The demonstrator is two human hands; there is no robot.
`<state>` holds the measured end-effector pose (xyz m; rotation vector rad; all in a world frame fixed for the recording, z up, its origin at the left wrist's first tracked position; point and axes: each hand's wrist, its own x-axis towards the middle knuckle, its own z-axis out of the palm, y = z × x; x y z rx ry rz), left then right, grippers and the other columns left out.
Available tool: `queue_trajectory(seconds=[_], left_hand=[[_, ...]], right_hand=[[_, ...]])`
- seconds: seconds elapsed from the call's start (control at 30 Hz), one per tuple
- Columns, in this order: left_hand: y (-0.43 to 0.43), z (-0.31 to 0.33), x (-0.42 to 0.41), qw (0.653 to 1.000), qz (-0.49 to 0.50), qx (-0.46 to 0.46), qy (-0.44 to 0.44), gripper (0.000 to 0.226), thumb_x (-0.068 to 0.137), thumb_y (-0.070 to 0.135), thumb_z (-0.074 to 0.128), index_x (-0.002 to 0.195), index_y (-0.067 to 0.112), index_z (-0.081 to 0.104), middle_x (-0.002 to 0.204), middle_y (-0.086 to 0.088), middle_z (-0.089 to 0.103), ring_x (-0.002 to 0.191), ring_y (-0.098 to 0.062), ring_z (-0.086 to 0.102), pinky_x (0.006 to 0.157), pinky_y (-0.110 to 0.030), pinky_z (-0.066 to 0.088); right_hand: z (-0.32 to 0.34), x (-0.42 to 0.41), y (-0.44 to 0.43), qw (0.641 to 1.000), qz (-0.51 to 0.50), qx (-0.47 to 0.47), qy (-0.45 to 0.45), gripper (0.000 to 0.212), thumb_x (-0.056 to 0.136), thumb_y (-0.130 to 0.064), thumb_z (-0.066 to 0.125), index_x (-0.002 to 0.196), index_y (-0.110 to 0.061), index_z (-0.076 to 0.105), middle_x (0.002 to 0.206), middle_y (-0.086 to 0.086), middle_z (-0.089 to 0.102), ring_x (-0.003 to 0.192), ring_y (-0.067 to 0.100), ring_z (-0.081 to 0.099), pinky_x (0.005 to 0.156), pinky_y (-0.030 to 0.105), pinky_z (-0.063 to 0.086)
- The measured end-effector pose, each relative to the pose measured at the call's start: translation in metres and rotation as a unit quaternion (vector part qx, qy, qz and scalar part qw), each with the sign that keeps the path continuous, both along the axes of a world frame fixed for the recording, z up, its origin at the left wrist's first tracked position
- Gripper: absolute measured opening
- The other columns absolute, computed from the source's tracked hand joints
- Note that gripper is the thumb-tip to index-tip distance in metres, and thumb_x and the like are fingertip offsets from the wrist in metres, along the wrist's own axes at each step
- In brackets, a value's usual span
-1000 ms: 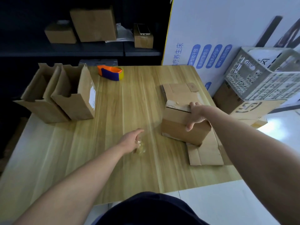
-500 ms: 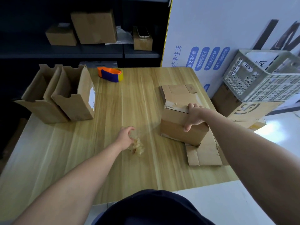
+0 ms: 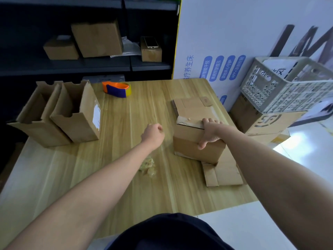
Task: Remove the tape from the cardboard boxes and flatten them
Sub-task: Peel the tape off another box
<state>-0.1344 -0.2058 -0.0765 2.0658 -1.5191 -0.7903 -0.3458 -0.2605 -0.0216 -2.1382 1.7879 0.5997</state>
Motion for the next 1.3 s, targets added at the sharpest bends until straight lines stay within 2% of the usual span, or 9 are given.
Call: queue_trajectory(seconds=[0.2, 0.37, 0.5, 0.63, 0.77, 0.9, 1.0, 1.13, 1.3], left_hand=[[-0.024, 0.015, -0.036, 0.988, -0.084, -0.009, 0.127, 0.041, 0.092, 0.030, 0.059, 0.128, 0.012, 0.051, 0.130, -0.008, 0.052, 0.118, -0.023, 0.051, 0.099, -0.032, 0.040], [-0.031, 0.015, -0.042, 0.980, 0.021, -0.021, 0.197, 0.043, 0.085, 0.051, 0.059, 0.104, 0.015, 0.045, 0.096, 0.003, 0.052, 0.080, -0.012, 0.051, 0.059, -0.024, 0.035], [-0.034, 0.015, -0.052, 0.970, 0.091, 0.007, 0.228, 0.033, 0.084, 0.027, 0.064, 0.099, 0.015, 0.037, 0.086, 0.002, 0.045, 0.068, -0.009, 0.043, 0.053, -0.028, 0.030], [-0.034, 0.018, -0.056, 0.946, 0.133, 0.017, 0.294, 0.030, 0.081, 0.014, 0.061, 0.098, 0.014, 0.036, 0.085, 0.001, 0.043, 0.070, -0.009, 0.041, 0.054, -0.028, 0.028], [-0.038, 0.018, -0.052, 0.914, 0.190, 0.026, 0.357, 0.021, 0.081, -0.001, 0.045, 0.095, 0.014, 0.046, 0.092, -0.004, 0.050, 0.076, -0.017, 0.044, 0.062, -0.026, 0.034], [-0.036, 0.010, -0.042, 0.883, 0.194, 0.054, 0.424, 0.038, 0.083, -0.010, 0.037, 0.087, 0.022, 0.057, 0.105, -0.007, 0.061, 0.090, -0.024, 0.053, 0.074, -0.032, 0.043], [-0.034, 0.014, -0.038, 0.874, 0.149, 0.070, 0.458, 0.051, 0.085, -0.015, 0.039, 0.110, 0.021, 0.064, 0.113, 0.000, 0.061, 0.099, -0.022, 0.057, 0.067, -0.028, 0.044], [-0.035, 0.023, -0.032, 0.871, 0.110, 0.059, 0.476, 0.067, 0.086, -0.015, 0.044, 0.138, 0.027, 0.047, 0.139, 0.005, 0.048, 0.117, -0.018, 0.054, 0.086, -0.029, 0.049], [-0.034, 0.035, -0.027, 0.870, 0.061, 0.029, 0.488, 0.076, 0.084, -0.018, 0.049, 0.142, 0.030, 0.040, 0.136, 0.004, 0.048, 0.115, -0.022, 0.055, 0.097, -0.039, 0.048]], right_hand=[[0.007, -0.018, -0.005, 0.980, -0.072, 0.003, -0.184, 0.098, 0.069, -0.071, 0.063, 0.148, -0.027, 0.025, 0.150, 0.004, 0.033, 0.137, 0.031, 0.029, 0.111, 0.047, 0.028], [0.001, -0.050, -0.006, 0.928, -0.232, -0.054, -0.286, 0.090, 0.077, -0.067, 0.059, 0.145, -0.014, 0.032, 0.145, 0.008, 0.041, 0.125, 0.028, 0.045, 0.094, 0.039, 0.044], [-0.004, -0.057, -0.001, 0.889, -0.298, -0.010, -0.346, 0.087, 0.073, -0.061, 0.068, 0.140, -0.015, 0.037, 0.131, 0.006, 0.046, 0.104, 0.023, 0.054, 0.070, 0.035, 0.057], [-0.001, -0.047, -0.004, 0.905, -0.286, -0.024, -0.314, 0.084, 0.070, -0.060, 0.071, 0.132, -0.010, 0.044, 0.108, 0.003, 0.050, 0.089, 0.021, 0.058, 0.066, 0.036, 0.059], [0.004, -0.040, -0.008, 0.917, -0.288, -0.044, -0.274, 0.073, 0.062, -0.070, 0.071, 0.092, -0.004, 0.059, 0.084, 0.007, 0.065, 0.073, 0.023, 0.066, 0.066, 0.037, 0.060], [0.006, -0.032, -0.006, 0.919, -0.289, -0.085, -0.254, 0.073, 0.062, -0.080, 0.059, 0.076, -0.009, 0.054, 0.074, 0.008, 0.065, 0.062, 0.023, 0.067, 0.061, 0.035, 0.060], [0.009, -0.026, -0.005, 0.922, -0.280, -0.123, -0.237, 0.073, 0.064, -0.085, 0.050, 0.071, -0.012, 0.052, 0.067, 0.004, 0.062, 0.056, 0.019, 0.063, 0.054, 0.030, 0.056], [0.014, -0.023, -0.006, 0.912, -0.267, -0.199, -0.239, 0.075, 0.059, -0.084, 0.058, 0.086, -0.014, 0.047, 0.073, -0.005, 0.055, 0.061, 0.012, 0.055, 0.046, 0.027, 0.047], [0.018, -0.018, -0.010, 0.907, -0.269, -0.203, -0.252, 0.097, 0.058, -0.048, 0.085, 0.131, -0.017, 0.029, 0.117, 0.009, 0.056, 0.101, 0.028, 0.059, 0.066, 0.033, 0.048]])
